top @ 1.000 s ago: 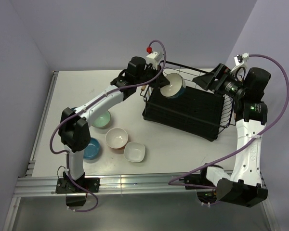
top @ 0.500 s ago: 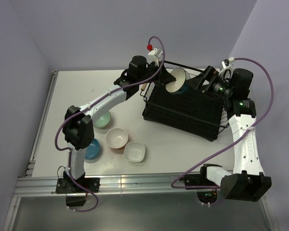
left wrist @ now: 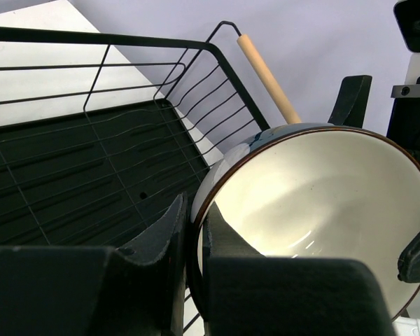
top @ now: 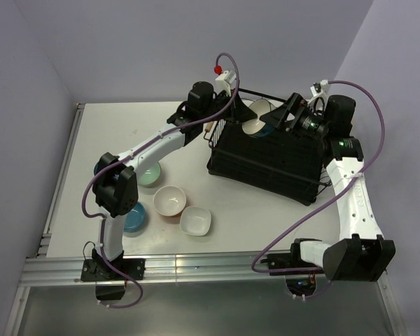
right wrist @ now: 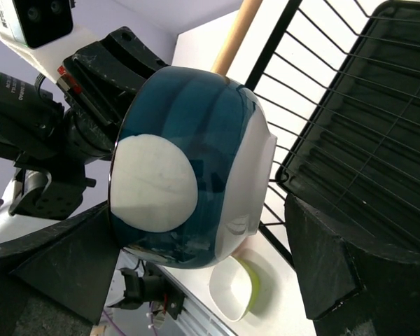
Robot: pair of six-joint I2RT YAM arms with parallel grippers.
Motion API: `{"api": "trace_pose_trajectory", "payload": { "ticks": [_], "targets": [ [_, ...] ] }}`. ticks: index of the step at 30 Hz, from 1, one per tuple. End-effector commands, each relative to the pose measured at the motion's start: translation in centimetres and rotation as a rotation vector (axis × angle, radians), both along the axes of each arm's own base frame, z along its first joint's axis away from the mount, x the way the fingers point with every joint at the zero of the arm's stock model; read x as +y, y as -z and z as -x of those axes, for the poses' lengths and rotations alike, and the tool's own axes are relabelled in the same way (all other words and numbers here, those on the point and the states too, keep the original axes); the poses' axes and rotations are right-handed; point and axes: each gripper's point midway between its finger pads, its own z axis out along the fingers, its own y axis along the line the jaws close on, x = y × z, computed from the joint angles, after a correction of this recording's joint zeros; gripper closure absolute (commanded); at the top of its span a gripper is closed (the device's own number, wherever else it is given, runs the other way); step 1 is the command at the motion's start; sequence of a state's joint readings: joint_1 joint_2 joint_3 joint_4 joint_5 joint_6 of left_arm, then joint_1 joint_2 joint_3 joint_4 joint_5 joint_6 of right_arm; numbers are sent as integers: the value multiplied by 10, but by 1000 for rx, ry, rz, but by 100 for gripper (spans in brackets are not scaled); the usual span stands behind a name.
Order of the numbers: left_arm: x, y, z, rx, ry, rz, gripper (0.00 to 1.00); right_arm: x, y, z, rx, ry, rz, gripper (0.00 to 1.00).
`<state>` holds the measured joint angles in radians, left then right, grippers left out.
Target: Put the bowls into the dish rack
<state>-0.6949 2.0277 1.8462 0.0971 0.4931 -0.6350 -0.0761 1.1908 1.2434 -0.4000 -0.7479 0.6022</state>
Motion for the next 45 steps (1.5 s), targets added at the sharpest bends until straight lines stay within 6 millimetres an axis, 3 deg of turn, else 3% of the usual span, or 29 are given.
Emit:
{"api": "trace_pose_trajectory", "payload": {
  "ticks": [1, 7, 13, 16, 18, 19, 22, 23, 27, 30, 31, 34, 40, 45],
  "targets": [
    [-5, -55, 11, -93, 46, 131, 100, 6, -15, -2, -64, -29, -8, 3],
    [-5, -54, 12, -91, 43, 130, 100, 10, -11, -1, -38, -58, -43, 12],
    [-8, -52, 13, -93, 42, 124, 100, 14, -12, -1, -31, -83, -67, 27],
    [-8, -51, 12, -92, 39, 122, 100, 15, -13, 0, -29, -92, -69, 42],
    [-8, -49, 12, -88, 39, 117, 100, 16, -13, 0, -32, -99, -67, 59],
    [-9, -48, 12, -89, 39, 116, 99, 16, -14, 1, -34, -105, -69, 74],
    [-9, -45, 12, -80, 36, 112, 95, 16, -14, 1, -32, -110, -59, 100],
    [-9, -43, 11, -79, 36, 110, 94, 15, -13, 0, -28, -109, -57, 100],
    [-10, -40, 11, -74, 42, 107, 96, 17, -18, 3, -35, -133, -74, 100],
    [-11, -40, 11, -70, 43, 111, 100, 21, -24, 9, -48, -175, -81, 60],
    [-11, -40, 12, -68, 45, 111, 100, 22, -25, 10, -51, -184, -80, 39],
    [-12, -38, 9, -67, 36, 109, 100, 22, -28, 14, -61, -198, -77, 15],
    [-10, -39, 8, -70, 30, 109, 100, 22, -29, 15, -54, -212, -89, 6],
    [-10, -37, 10, -66, 37, 107, 100, 22, -30, 17, -52, -221, -102, 5]
  ]
}}
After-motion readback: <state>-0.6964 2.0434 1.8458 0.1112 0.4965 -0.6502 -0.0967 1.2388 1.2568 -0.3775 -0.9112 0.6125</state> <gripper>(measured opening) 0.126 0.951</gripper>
